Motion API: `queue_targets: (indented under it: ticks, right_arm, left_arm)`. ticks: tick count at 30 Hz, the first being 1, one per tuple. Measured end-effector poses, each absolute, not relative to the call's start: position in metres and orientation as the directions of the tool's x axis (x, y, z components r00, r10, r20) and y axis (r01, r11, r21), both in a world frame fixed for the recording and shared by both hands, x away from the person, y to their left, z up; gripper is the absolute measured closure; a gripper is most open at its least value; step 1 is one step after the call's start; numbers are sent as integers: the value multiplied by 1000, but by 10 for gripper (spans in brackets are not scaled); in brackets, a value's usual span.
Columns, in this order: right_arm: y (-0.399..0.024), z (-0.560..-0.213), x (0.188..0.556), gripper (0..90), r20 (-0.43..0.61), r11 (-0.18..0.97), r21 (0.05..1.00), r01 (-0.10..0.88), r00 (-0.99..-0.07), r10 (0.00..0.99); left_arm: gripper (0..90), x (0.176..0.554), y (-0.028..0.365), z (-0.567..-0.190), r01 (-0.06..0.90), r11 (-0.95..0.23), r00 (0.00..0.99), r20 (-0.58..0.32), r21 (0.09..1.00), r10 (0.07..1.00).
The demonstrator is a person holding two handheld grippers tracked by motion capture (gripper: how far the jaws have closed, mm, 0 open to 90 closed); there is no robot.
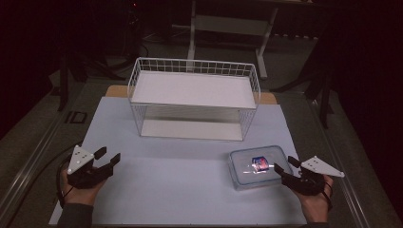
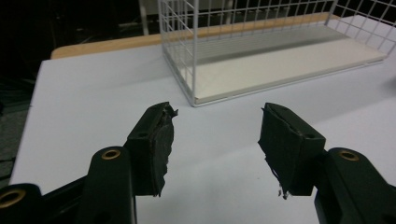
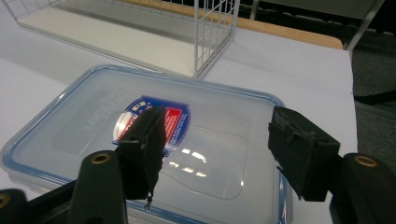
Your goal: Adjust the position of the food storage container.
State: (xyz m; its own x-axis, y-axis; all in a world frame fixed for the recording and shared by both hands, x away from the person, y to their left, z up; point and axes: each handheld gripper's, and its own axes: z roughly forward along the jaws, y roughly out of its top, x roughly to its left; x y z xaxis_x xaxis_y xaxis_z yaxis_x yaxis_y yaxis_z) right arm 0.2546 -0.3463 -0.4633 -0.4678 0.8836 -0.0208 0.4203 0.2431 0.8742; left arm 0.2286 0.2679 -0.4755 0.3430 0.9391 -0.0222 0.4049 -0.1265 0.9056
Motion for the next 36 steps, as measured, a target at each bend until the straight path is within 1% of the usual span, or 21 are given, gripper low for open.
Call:
queue_targets:
  ticks: [7, 13, 16, 17, 19, 20, 21, 22, 23, 25, 26, 33, 36]
  right_arm:
    - [-349, -464, 257, 408, -2, 217, 874, 434, -444, 896]
    - [-353, -464, 261, 485, 25, 177, 880, 441, -415, 909]
    - [-355, -464, 264, 577, 29, 168, 878, 449, -399, 916]
    - [-357, -464, 265, 662, 28, 163, 877, 451, -387, 922]
    - [-358, -464, 266, 759, 31, 154, 876, 458, -372, 928]
    - [-359, -464, 267, 801, 30, 151, 875, 459, -365, 931]
    - [-359, -464, 267, 801, 30, 151, 875, 459, -365, 931]
    - [-361, -465, 268, 849, 31, 148, 875, 462, -358, 933]
    - [-363, -466, 271, 894, 32, 136, 870, 473, -331, 943]
    - [-364, -467, 272, 895, 33, 132, 869, 478, -322, 946]
    - [-368, -471, 274, 896, 44, 115, 861, 495, -297, 954]
    - [-373, -479, 278, 897, 58, 106, 840, 533, -282, 958]
    - [-373, -481, 279, 896, 70, 105, 834, 541, -292, 954]
  left_arm:
    - [437, 225, 270, -473, 394, -114, 328, -24, 912, 944]
    - [438, 226, 266, -473, 392, -139, 339, -2, 909, 941]
    - [437, 227, 266, -474, 395, -140, 333, 0, 908, 943]
    - [436, 227, 267, -474, 396, -138, 331, -1, 908, 944]
    - [435, 228, 267, -474, 396, -136, 327, -1, 908, 945]
    - [435, 228, 268, -474, 396, -128, 323, -7, 909, 946]
    - [435, 228, 268, -474, 396, -128, 323, -7, 909, 946]
    - [435, 228, 268, -474, 398, -128, 323, -8, 908, 946]
    - [435, 228, 268, -474, 398, -127, 323, -9, 909, 946]
    - [436, 228, 268, -474, 398, -129, 322, -7, 908, 947]
    - [437, 228, 268, -475, 399, -130, 324, -7, 908, 946]
    - [437, 229, 267, -475, 402, -137, 325, -1, 906, 946]
    - [436, 229, 267, -475, 399, -135, 319, 0, 907, 948]
